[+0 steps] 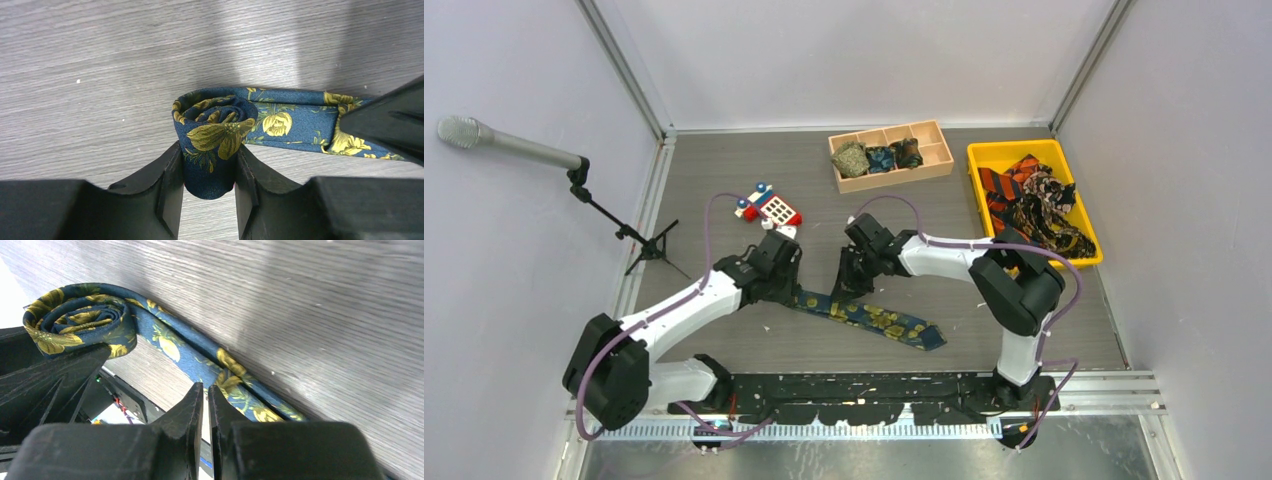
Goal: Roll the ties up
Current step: Roll the tie at the center of the board.
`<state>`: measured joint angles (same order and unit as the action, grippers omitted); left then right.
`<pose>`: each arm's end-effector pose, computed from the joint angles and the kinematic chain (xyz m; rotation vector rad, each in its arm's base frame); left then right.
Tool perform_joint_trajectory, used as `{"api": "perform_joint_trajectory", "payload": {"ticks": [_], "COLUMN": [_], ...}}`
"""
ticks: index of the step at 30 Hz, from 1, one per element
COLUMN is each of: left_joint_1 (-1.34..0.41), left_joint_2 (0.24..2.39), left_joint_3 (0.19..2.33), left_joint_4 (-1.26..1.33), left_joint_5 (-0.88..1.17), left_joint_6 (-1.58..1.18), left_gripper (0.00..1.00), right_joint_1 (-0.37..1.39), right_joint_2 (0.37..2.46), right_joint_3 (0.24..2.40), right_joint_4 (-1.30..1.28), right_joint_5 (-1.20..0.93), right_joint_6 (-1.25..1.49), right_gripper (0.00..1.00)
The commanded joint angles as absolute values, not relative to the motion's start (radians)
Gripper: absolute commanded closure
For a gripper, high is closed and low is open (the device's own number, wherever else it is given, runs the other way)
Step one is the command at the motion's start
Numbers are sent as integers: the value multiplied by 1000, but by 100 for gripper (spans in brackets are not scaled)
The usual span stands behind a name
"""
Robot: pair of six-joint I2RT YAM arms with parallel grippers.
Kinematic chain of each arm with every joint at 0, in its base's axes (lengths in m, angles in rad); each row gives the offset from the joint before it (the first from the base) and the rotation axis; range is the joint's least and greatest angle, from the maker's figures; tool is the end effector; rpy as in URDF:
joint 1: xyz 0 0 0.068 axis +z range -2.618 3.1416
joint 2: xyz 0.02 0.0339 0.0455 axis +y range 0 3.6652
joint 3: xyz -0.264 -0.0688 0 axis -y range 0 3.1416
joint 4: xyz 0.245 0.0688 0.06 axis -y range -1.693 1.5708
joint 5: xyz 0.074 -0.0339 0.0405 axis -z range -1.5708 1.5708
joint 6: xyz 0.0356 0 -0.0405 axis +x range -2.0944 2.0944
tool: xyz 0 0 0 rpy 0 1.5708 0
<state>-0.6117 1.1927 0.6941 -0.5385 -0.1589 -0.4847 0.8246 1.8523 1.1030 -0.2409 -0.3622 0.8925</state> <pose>0.1849 -0.1228 0.2004 0.1085 2.5973 -0.1937 0.2436 0.2820 0.1545 -0.0594 2.8680 0.9904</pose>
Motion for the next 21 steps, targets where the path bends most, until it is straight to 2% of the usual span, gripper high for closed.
{"api": "perform_joint_trajectory", "payload": {"ticks": [1,11,21], "left_joint_1": [-667,-824,-976], "left_joint_2": [1235,1390,1632], "left_joint_3": [765,888,1031], "left_joint_4": [-607,-742,-896], "left_joint_5": [-335,-601,-808], "left_joint_6": [-468,-494,-557], "left_gripper": [66,66,67], "right_joint_1": [795,717,663], "right_joint_2": [1766,1683,1625], "right_joint_3": [1072,980,920], "right_joint_4": [-238,-221,-215], "right_joint_5": [-325,-301,-304], "right_joint_6": [880,887,886], "right_gripper": [86,86,86]}}
